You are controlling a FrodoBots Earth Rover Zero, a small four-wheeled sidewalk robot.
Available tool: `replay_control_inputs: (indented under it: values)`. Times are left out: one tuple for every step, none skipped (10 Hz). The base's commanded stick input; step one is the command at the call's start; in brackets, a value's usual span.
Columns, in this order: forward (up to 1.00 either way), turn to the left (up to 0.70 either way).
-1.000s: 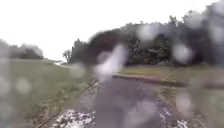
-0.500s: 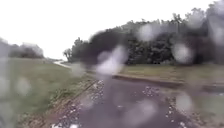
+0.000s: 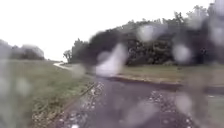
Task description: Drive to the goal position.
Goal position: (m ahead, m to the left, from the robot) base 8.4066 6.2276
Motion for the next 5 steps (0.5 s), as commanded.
replay_control_inputs:
  values:
    - [0.85,0.00]
    - [0.85,0.00]
    - [0.85,0.00]
    - [0.85,0.00]
    - [0.85,0.00]
